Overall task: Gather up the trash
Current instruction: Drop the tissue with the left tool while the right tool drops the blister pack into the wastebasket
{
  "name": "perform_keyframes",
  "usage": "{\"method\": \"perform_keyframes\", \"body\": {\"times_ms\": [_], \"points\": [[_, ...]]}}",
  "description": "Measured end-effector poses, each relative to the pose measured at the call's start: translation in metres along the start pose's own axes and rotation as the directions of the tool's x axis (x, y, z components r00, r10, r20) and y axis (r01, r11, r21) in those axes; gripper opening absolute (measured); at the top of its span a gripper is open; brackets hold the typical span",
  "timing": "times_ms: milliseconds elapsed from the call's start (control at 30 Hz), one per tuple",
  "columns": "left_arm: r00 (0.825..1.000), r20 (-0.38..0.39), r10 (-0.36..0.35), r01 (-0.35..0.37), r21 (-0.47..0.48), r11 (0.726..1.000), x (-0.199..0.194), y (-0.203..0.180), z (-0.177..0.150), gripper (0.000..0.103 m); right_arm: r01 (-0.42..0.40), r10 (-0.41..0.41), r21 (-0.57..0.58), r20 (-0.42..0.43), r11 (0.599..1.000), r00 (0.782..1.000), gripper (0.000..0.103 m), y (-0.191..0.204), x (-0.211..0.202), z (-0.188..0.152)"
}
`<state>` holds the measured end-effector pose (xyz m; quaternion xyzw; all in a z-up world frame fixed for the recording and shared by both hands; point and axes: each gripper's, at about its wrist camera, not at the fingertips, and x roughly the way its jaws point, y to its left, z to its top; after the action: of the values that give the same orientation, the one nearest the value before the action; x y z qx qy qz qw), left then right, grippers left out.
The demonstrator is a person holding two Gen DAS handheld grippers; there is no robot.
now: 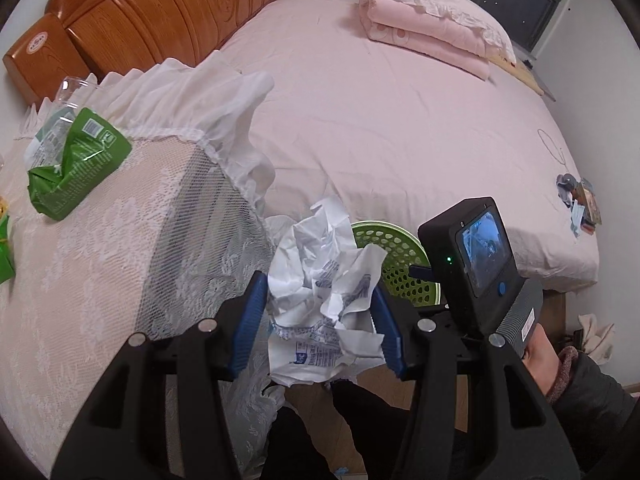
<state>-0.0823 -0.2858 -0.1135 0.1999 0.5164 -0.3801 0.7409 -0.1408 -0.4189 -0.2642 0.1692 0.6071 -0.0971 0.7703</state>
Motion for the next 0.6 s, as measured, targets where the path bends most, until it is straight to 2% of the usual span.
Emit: {"method": "perform_keyframes", "body": {"times_ms": [100,367,433,500,600], "points": [[1.0,-0.022,-0.012,0.012,0.012,1.0,0.014,-0.008,0.003,0.05,0.024,-0.024,0.014,0.007,1.0,1.0,0.087,-0.012,-0.006,-0.003],[0.989,-0.127,-0.07,0.078,0.057,0.995,0.097,-0.035,-0.002,0.052,0.126,-0.124,0.081,-0.028,0.989,0.992,0.089,-0.063,-0.018,-0.028],[0.984,-0.158,-0.087,0.098,0.066,0.993,0.121,-0.041,-0.007,0.055,0.142,-0.138,0.1,-0.045,0.985,0.989,0.089,-0.074,-0.018,-0.035],[0.975,-0.196,-0.105,0.12,0.07,0.99,0.143,-0.047,-0.012,0.066,0.155,-0.149,0.12,-0.06,0.981,0.987,0.089,-0.085,-0.019,-0.041],[0.967,-0.235,-0.101,0.123,0.081,0.989,0.16,-0.053,-0.016,0.074,0.161,-0.152,0.14,-0.071,0.977,0.986,0.089,-0.094,-0.02,-0.046]]}}
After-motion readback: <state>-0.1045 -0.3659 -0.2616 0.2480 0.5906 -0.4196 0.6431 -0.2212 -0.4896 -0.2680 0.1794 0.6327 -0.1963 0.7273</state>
